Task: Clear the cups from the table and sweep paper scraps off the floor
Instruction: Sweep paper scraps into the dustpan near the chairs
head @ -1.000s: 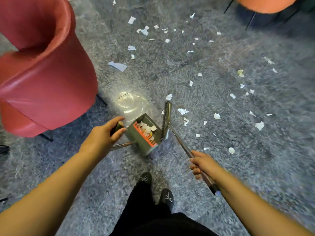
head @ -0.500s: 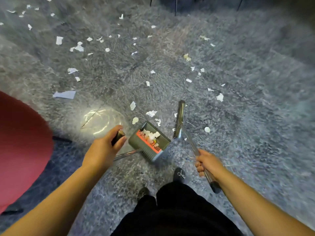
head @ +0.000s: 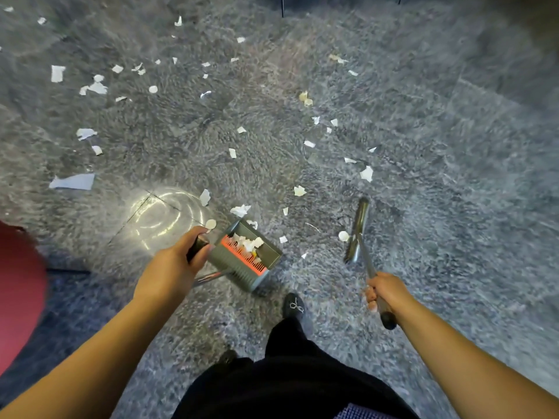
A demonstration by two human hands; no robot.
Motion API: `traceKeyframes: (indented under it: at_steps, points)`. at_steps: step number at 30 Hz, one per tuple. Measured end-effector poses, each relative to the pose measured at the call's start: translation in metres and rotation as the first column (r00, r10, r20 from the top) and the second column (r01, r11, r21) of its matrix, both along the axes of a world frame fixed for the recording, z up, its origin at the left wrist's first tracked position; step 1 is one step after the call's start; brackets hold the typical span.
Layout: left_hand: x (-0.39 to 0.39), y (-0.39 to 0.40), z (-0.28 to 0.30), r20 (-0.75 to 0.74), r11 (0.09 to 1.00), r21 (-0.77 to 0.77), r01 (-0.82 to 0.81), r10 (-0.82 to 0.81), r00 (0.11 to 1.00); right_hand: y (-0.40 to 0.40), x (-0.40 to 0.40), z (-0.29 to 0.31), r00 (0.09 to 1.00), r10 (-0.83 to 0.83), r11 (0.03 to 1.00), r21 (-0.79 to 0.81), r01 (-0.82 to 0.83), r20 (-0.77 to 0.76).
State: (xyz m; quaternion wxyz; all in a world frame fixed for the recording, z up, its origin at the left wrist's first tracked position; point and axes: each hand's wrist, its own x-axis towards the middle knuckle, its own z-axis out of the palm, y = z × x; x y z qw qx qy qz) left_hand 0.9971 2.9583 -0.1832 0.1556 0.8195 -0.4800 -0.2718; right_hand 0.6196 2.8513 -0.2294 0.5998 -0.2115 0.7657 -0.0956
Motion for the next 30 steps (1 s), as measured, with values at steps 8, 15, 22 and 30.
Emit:
traceKeyframes:
  at_steps: [8,15,22,30]
  points:
    - [-0.008,-0.024,0.002,0.035,0.996,-0.011,-0.093,0.094,0.995,-0.053,-0.003,-0.035,0.989,0.112,0.981,0.172,-0.094,-0.098]
    - [-0.009,-0.033,0.002,0.027,0.981,0.01,-0.193,0.193,0.981,-0.06,0.036,-0.052,0.974,0.224,0.967,0.12,-0.225,0.026]
    - [0.003,-0.024,0.003,0.033,0.961,-0.011,-0.275,0.275,0.961,-0.079,0.11,-0.047,0.96,0.226,0.965,0.094,-0.244,0.166]
    - [0.039,-0.024,0.007,0.03,0.934,-0.058,-0.353,0.355,0.934,-0.113,0.164,-0.036,0.936,0.173,0.968,0.121,-0.218,0.305]
